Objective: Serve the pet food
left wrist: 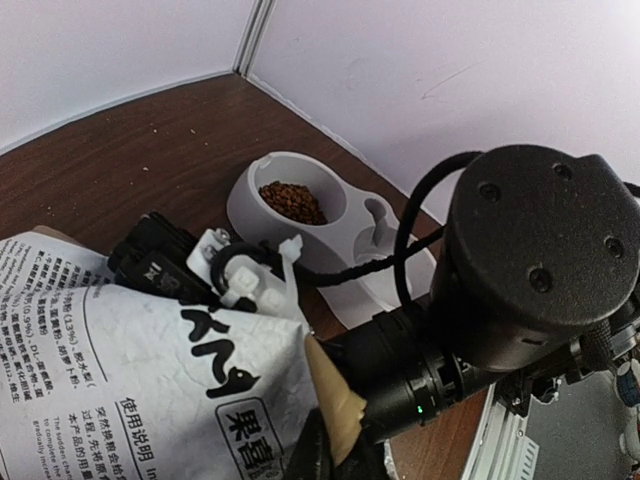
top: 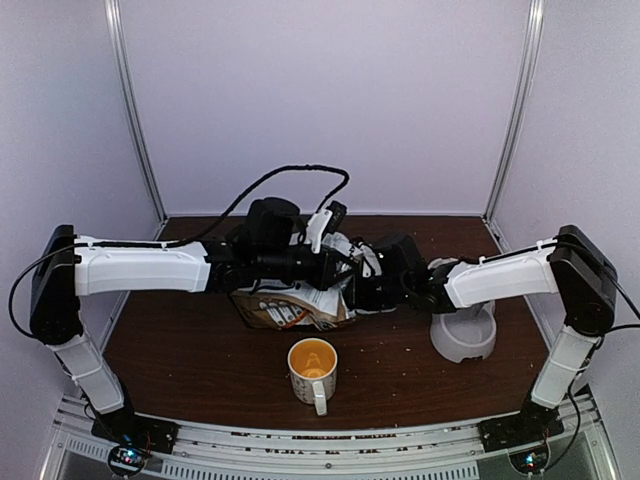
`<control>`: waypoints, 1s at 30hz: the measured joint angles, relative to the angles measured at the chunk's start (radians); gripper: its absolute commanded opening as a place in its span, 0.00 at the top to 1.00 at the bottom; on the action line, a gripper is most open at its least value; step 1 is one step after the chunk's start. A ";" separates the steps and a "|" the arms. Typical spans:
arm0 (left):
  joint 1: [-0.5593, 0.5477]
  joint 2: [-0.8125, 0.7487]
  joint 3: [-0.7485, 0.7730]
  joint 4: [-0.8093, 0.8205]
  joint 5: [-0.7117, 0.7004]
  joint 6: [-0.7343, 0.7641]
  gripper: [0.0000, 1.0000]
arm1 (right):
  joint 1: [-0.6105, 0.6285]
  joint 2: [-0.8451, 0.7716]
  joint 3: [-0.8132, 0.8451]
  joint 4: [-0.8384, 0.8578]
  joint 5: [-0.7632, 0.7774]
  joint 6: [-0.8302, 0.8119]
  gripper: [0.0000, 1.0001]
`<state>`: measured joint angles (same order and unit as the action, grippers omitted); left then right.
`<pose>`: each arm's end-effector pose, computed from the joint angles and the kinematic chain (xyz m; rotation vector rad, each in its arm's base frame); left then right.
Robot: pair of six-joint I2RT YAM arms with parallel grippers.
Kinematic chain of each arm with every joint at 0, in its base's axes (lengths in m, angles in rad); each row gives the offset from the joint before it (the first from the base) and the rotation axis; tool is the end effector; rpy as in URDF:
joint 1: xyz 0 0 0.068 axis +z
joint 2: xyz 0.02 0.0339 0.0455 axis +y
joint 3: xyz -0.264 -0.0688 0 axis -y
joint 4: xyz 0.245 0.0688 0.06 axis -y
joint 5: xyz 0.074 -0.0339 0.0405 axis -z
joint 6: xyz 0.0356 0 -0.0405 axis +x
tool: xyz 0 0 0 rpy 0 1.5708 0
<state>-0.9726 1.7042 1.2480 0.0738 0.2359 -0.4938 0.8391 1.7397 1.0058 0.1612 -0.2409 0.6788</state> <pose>0.2197 -0.3371 0.2806 0.6719 2.0323 -1.1526 0.2461 0.2867 0.1954 -0.3422 2.3266 1.0862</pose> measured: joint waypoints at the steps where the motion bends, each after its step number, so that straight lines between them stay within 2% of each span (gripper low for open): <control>1: 0.000 0.000 0.000 0.001 0.000 -0.005 1.00 | -0.005 0.002 -0.008 0.034 -0.033 0.007 1.00; 16: 0.004 -0.030 0.000 0.004 -0.017 -0.027 1.00 | -0.045 -0.012 -0.078 0.287 -0.283 0.142 1.00; 25: 0.006 -0.169 -0.034 -0.081 -0.098 -0.011 1.00 | -0.091 -0.255 -0.168 0.312 -0.348 0.235 1.00; 30: 0.025 -0.229 -0.060 -0.094 -0.133 0.001 1.00 | -0.117 -0.377 -0.205 0.248 -0.349 0.271 1.00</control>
<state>-0.9474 1.4757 1.1881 -0.0200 0.1032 -0.4931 0.7219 1.3628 0.8009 0.4095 -0.5896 0.9501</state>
